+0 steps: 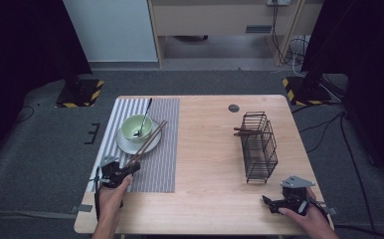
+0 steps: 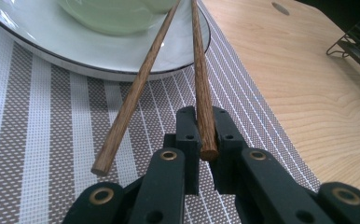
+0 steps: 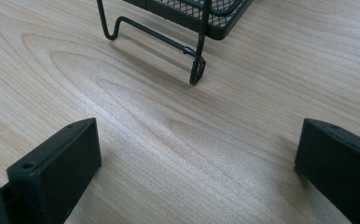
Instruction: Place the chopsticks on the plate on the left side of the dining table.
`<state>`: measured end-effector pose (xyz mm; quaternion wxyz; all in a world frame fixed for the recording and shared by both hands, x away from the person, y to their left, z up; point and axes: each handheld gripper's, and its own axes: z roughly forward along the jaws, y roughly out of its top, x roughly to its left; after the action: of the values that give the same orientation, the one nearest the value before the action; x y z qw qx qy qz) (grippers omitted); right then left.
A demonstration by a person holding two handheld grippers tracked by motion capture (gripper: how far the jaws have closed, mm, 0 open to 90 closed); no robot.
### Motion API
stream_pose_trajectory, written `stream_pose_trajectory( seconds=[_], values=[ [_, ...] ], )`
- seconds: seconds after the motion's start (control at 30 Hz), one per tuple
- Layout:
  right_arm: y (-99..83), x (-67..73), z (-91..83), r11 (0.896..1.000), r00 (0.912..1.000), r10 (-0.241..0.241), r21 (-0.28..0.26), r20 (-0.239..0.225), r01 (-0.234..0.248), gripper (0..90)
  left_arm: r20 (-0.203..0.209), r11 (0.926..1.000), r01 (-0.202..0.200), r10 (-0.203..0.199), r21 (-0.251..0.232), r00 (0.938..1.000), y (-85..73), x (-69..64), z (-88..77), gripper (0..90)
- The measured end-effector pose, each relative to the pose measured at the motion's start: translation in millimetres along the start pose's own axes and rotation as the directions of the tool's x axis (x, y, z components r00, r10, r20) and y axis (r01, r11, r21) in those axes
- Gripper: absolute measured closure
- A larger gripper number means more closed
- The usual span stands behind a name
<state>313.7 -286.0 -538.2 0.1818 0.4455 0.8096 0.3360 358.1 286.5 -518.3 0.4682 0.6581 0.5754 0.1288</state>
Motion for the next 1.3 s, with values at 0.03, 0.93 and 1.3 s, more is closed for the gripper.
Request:
stream_pose_trajectory(
  seconds=[0.03,0.93,1.3],
  values=[
    [0.0,0.0,0.0,1.000,1.0000,0.001,0.000,0.000,-0.001,0.4,0.000,1.0000,0.000,0.000,0.004,1.0000,-0.1,0.0,0.3,83.1],
    [-0.1,0.1,0.0,1.000,1.0000,0.002,0.000,0.001,-0.002,0.4,0.035,0.9984,0.002,-0.004,0.057,0.9994,-3.4,5.9,5.3,83.1],
    [0.0,0.2,-0.1,1.000,1.0000,0.003,0.001,0.000,-0.003,0.4,0.028,0.9967,-0.006,0.004,0.081,0.9996,-5.0,8.2,7.0,83.1]
  ],
)
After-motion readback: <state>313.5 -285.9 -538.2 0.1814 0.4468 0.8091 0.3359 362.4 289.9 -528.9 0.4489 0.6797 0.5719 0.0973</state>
